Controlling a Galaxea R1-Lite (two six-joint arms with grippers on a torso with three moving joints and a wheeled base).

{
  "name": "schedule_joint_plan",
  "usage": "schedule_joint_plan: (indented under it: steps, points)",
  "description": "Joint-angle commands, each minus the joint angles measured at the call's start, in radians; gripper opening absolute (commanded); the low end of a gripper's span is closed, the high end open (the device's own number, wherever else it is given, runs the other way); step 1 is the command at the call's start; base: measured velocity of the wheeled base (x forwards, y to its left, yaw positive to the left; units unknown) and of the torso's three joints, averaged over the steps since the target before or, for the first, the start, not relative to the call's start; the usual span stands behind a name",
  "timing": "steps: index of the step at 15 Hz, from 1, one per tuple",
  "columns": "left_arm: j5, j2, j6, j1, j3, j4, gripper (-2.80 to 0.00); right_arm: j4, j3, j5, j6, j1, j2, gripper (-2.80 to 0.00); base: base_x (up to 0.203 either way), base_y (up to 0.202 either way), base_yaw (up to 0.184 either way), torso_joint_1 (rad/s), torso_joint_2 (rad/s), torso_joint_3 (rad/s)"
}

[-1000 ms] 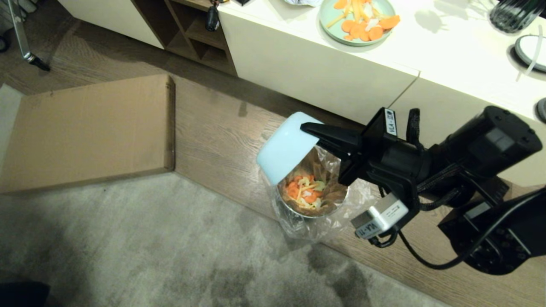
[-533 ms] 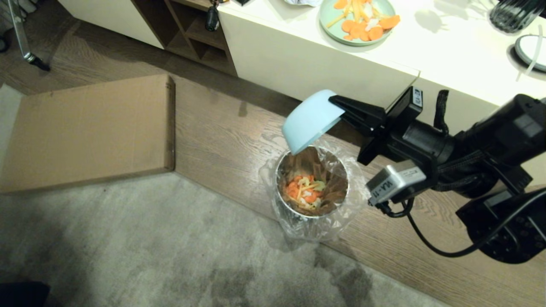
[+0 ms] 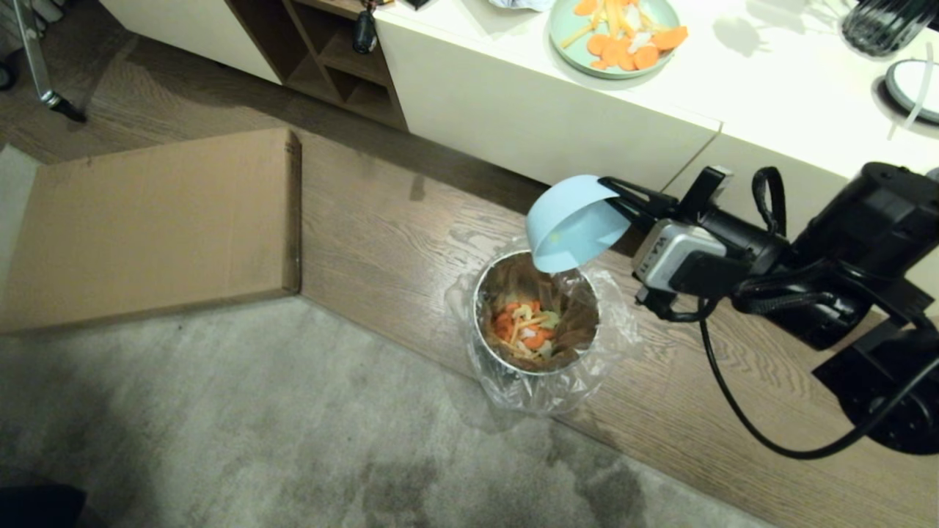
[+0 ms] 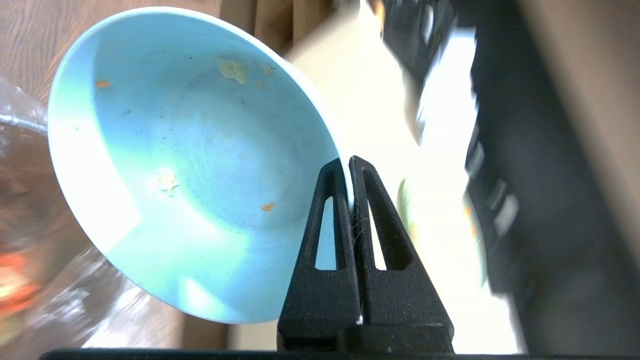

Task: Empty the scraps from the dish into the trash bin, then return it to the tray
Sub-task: Pour the leftover food from the bowl into the trash can, then put the bowl back to the table

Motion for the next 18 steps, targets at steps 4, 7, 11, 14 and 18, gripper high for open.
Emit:
schedule_joint_plan:
  steps: [4, 7, 11, 14, 18]
  points:
    - [0.000, 0.000, -0.001, 0.000, 0.000, 0.000, -2.80, 0.119, 0.031, -0.347, 0.391, -0.020, -0.029, -2.80, 0.000, 0.000, 0.000, 0.000, 0.00, 0.000]
    - [0.000, 0.000, -0.001, 0.000, 0.000, -0.001, -2.80, 0.230, 0.049, -0.505, 0.666, -0.037, -0.065, -2.80, 0.000, 0.000, 0.000, 0.000, 0.00, 0.000]
    - [0.000, 0.000, -0.001, 0.000, 0.000, -0.001, -2.80, 0.298, 0.235, -0.560, 0.961, -0.204, -0.114, -2.80, 0.000, 0.000, 0.000, 0.000, 0.00, 0.000]
    - [0.000, 0.000, -0.001, 0.000, 0.000, -0.002, -2.80, 0.308, 0.378, -0.561, 1.106, -0.341, -0.182, -2.80, 0.000, 0.000, 0.000, 0.000, 0.00, 0.000]
    - [0.000, 0.000, -0.001, 0.000, 0.000, 0.000, -2.80, 0.438, 0.510, -0.561, 1.257, -0.429, -0.337, -2.80, 0.000, 0.000, 0.000, 0.000, 0.00, 0.000]
